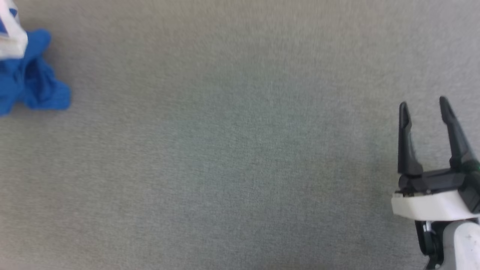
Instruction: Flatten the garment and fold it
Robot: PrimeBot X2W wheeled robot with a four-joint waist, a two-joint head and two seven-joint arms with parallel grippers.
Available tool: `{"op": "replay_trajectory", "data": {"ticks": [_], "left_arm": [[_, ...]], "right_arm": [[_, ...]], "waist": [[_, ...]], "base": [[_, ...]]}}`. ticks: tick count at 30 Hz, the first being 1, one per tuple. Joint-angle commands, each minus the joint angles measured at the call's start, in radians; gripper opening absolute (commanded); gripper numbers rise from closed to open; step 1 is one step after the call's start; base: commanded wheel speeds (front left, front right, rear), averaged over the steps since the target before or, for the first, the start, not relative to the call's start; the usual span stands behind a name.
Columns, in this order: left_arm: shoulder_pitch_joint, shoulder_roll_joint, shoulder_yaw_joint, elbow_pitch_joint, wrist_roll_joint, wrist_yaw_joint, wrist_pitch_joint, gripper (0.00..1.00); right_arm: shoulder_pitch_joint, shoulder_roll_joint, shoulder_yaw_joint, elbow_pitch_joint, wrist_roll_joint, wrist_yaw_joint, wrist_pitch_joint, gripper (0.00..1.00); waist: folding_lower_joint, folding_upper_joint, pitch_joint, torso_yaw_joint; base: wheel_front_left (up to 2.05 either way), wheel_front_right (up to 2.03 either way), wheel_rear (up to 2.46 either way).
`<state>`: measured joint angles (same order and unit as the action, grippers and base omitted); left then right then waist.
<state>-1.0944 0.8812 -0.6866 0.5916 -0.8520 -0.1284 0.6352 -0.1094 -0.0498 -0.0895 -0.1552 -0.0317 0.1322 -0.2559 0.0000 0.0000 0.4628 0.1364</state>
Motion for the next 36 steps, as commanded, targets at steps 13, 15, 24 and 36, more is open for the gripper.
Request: {"op": "replay_trajectory", "data": {"ticks": [13, 15, 24, 36], "left_arm": [[-0.209, -0.055, -0.202, -0.389, -0.003, -0.002, 0.037, 0.00], [-0.235, -0.079, -0.230, -0.423, -0.013, -0.002, 0.037, 0.00], [-0.302, -0.221, -0.360, -0.433, -0.055, -0.002, -0.018, 0.00], [-0.123, -0.329, -0.574, -0.369, -0.091, -0.002, -0.175, 0.00]], "right_arm": [[0.079, 0.000, 0.013, 0.025, 0.069, -0.002, -0.006, 1.00], [0.083, 0.000, 0.015, 0.026, 0.074, -0.002, -0.006, 1.00], [0.078, 0.000, 0.033, 0.029, 0.090, -0.002, -0.006, 1.00], [0.075, 0.000, 0.029, 0.017, 0.095, -0.002, -0.006, 1.00]], "waist": [[0.0000, 0.0000, -0.282, -0.055], [0.0000, 0.0000, -0.289, -0.086], [0.0000, 0.0000, -0.286, -0.255], [0.0000, 0.0000, -0.240, -0.356]], "base": [[0.00, 0.00, 0.00], [0.00, 0.00, 0.00], [0.00, 0.00, 0.00], [0.00, 0.00, 0.00]]}}
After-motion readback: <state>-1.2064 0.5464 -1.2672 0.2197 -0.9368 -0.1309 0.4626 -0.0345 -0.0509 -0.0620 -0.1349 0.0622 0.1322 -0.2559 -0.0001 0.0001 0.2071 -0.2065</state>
